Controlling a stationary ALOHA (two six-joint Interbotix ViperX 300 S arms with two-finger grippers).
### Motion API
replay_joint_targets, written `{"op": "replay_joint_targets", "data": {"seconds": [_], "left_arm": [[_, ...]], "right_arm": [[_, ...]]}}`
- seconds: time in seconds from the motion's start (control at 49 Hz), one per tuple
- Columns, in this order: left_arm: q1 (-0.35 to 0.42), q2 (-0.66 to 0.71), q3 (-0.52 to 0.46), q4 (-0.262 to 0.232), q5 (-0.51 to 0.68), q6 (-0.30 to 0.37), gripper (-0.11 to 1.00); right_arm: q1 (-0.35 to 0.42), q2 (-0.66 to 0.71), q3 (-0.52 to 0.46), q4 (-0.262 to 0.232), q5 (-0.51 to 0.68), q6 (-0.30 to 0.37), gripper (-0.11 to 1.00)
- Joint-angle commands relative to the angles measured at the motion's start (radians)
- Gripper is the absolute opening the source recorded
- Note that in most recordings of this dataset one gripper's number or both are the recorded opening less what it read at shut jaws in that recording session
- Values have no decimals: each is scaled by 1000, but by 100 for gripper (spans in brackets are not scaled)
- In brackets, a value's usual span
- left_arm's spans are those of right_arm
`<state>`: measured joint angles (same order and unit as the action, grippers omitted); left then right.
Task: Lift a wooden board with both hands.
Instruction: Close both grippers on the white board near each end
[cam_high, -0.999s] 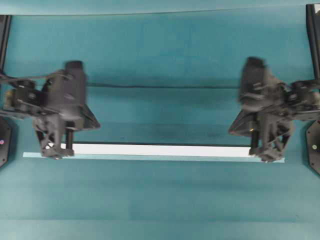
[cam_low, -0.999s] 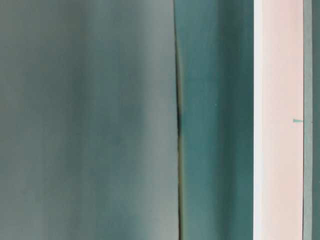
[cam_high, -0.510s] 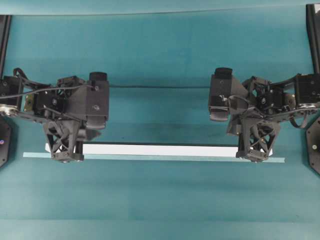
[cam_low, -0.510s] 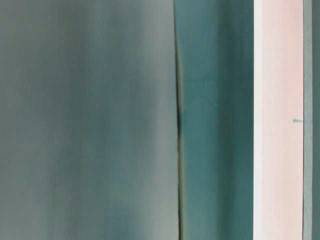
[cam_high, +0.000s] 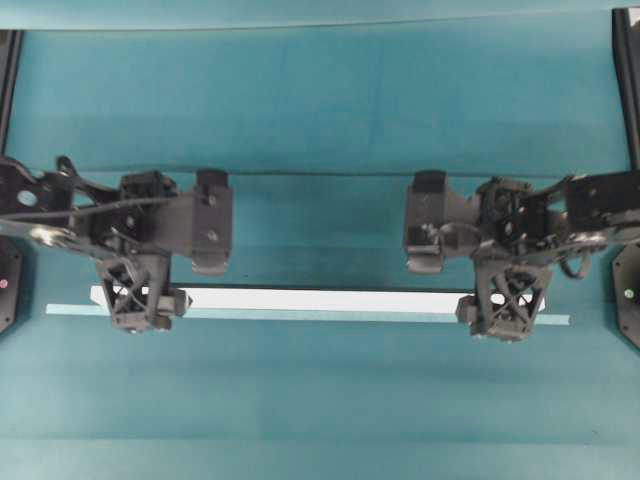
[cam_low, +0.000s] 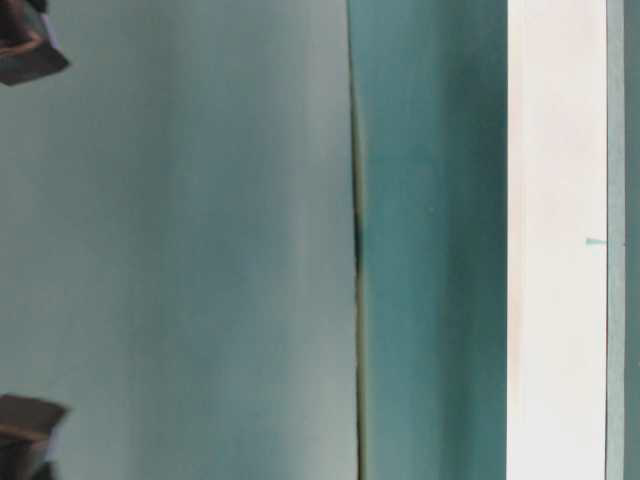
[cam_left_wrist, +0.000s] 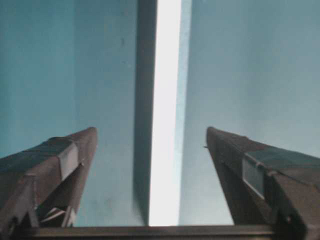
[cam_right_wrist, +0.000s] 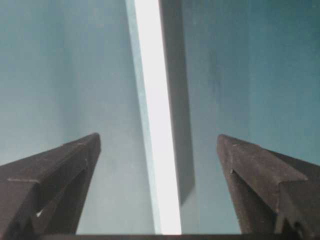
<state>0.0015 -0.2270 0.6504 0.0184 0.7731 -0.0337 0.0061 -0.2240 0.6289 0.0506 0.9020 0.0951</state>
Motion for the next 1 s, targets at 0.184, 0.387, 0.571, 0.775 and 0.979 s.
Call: {"op": "replay_joint_targets", "data": {"seconds": [0.184,0.387,0.571,0.775,0.979], "left_arm": [[-3,126,23,2,-103,-5,96],[-3,189,29,2,-141,-6,96],[2,221,51,2,-195,-5,96],[2,238,66,2,-216,-5,96],[2,239,77,2,-227,-5,96]], "right_arm": [[20,100,63,-3,-150,-8,95],[26,160,67,-3,-202,-14,95],[26,201,75,-6,-212,-14,95],[26,232,92,-6,-253,-12,95],[26,241,97,-6,-281,-9,95]]}}
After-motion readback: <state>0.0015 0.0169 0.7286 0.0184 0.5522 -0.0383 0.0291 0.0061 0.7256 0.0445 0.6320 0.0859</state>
